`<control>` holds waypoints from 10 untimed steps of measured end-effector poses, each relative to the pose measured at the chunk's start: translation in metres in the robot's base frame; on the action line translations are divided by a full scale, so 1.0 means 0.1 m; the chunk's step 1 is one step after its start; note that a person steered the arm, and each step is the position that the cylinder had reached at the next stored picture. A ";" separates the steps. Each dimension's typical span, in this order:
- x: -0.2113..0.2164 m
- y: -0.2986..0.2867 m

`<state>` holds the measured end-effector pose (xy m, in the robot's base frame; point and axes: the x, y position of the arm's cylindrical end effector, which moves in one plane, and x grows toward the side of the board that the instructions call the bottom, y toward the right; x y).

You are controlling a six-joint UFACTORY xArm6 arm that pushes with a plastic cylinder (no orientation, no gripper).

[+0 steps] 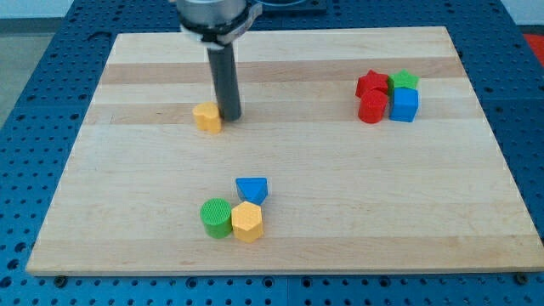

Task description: Push the yellow heart towards bottom left

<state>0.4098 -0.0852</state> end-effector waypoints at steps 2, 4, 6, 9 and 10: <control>-0.04 -0.09; -0.53 -0.64; 0.44 -0.53; -0.20 -0.56; -0.22 -0.46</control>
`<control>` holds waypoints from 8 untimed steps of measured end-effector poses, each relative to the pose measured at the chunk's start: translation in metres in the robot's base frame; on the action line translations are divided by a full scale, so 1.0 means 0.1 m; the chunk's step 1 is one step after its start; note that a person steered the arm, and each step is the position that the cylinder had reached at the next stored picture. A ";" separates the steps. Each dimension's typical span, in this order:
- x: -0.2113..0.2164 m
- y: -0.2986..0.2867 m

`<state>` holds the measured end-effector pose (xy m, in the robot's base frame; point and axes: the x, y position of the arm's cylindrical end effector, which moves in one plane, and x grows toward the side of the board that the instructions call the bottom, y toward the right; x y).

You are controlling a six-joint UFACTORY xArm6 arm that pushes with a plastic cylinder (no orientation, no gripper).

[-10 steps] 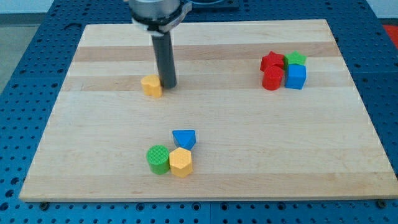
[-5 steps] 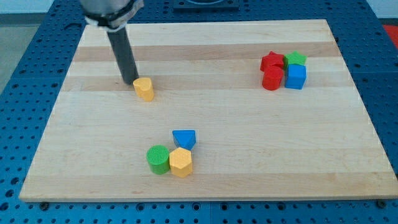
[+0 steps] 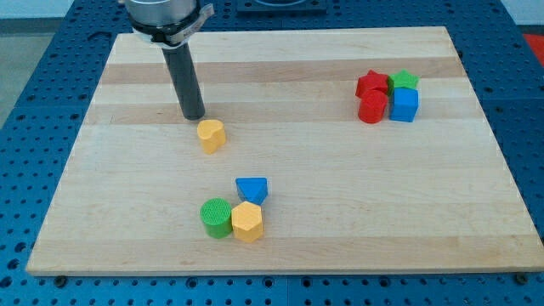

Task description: Push the yellow heart towards bottom left

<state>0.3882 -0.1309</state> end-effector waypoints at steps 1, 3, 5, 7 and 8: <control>0.23 0.00; 1.00 0.00; 0.44 -0.01; 0.29 0.44; 0.50 0.53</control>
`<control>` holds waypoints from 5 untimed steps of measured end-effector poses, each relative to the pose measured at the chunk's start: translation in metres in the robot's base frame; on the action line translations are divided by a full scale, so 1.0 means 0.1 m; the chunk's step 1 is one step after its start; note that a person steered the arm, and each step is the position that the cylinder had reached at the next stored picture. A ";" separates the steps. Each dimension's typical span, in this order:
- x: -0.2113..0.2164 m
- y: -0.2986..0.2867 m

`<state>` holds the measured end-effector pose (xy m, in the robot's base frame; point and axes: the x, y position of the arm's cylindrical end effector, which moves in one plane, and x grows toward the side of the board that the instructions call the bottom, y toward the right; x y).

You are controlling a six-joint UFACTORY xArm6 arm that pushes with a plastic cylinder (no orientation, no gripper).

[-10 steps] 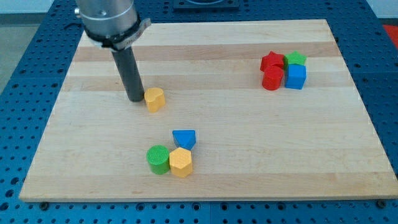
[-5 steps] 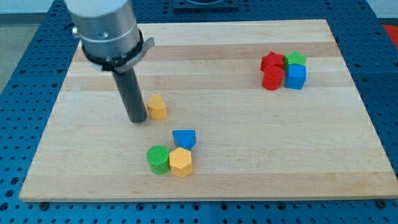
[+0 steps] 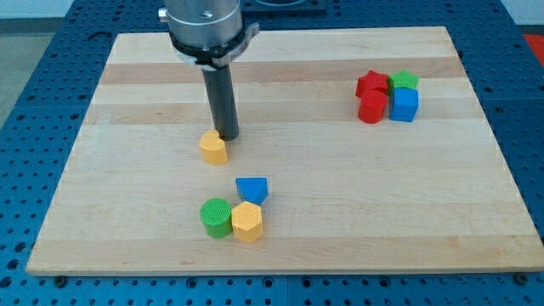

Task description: Push the yellow heart towards bottom left

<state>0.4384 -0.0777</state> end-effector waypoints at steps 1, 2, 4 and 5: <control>0.26 0.02; 0.39 0.02; 0.08 0.01; 0.26 -0.30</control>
